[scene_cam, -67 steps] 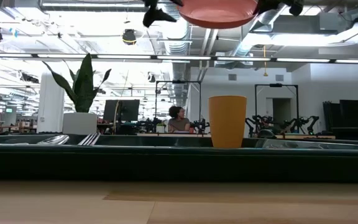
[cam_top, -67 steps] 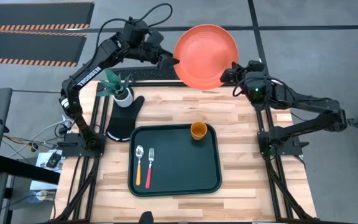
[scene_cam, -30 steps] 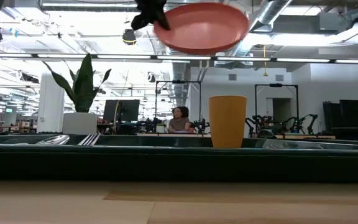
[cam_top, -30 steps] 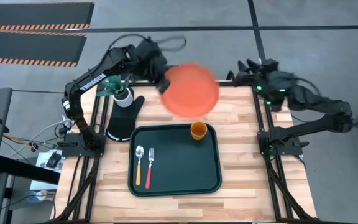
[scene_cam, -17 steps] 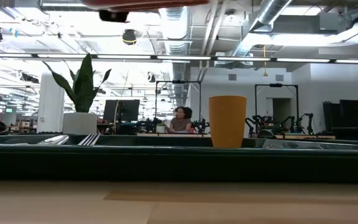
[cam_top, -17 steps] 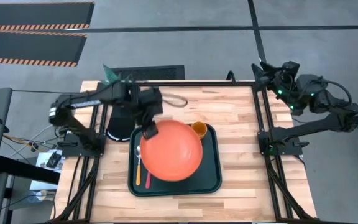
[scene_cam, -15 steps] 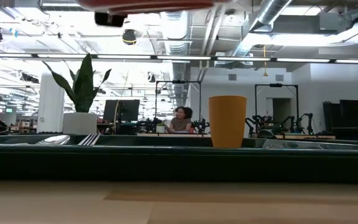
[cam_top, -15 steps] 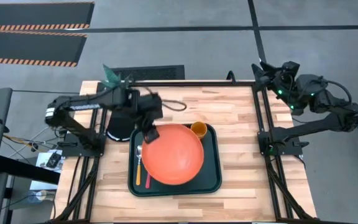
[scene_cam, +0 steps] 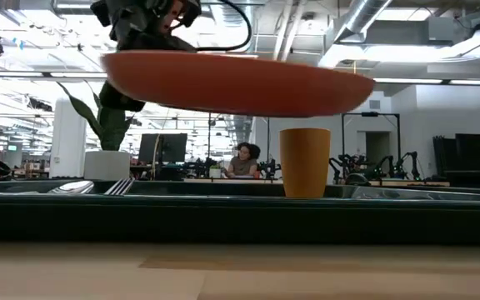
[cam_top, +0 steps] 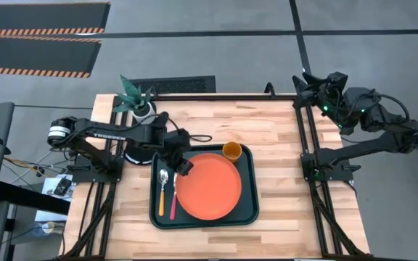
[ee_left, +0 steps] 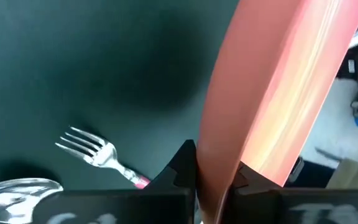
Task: Pick and place plate/cup/fork/spoon on tray
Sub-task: Put the orange plate at the bottom of the yellow cup on the black serving tray
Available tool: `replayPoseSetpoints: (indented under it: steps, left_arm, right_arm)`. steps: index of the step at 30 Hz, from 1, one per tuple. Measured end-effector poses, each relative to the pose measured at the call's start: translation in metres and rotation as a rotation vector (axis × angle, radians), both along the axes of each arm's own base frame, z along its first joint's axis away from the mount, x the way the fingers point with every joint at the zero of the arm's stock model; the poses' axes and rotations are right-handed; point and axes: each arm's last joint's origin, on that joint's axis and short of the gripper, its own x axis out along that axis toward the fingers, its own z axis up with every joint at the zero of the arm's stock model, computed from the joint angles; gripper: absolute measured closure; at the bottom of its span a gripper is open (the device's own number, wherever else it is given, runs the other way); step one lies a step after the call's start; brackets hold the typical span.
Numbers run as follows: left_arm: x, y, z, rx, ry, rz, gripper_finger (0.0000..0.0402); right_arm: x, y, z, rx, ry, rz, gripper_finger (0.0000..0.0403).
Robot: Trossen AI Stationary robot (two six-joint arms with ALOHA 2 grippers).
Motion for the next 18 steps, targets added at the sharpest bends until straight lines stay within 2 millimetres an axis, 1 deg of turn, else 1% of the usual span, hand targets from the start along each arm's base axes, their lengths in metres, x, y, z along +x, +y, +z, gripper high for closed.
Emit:
replayPoseSetpoints:
  steps: [3,8,12,15,18]
  left_arm:
    - [-0.001,-0.007,-0.004,-0.003,0.002,-0.015,0.0401]
    - [-0.005,-0.013,-0.023,-0.048,0.016,-0.002,0.0401]
    - [-0.009,-0.012,-0.039,-0.076,0.006,0.057,0.0401]
    - [-0.008,-0.011,-0.045,-0.084,-0.031,0.096,0.0401]
    - [-0.009,-0.011,-0.049,-0.078,-0.029,0.123,0.0401]
  right_arm:
    - [0.0,0.0,-0.002,0.0,0.022,0.001,0.0158]
    - [0.0,0.0,-0.003,0.0,0.038,0.002,0.0158]
    - [0.0,0.0,-0.004,0.0,0.048,0.002,0.0158]
    - [0.0,0.0,-0.004,0.0,0.047,0.002,0.0158]
    - [0.0,0.0,-0.004,0.0,0.048,0.002,0.0158]
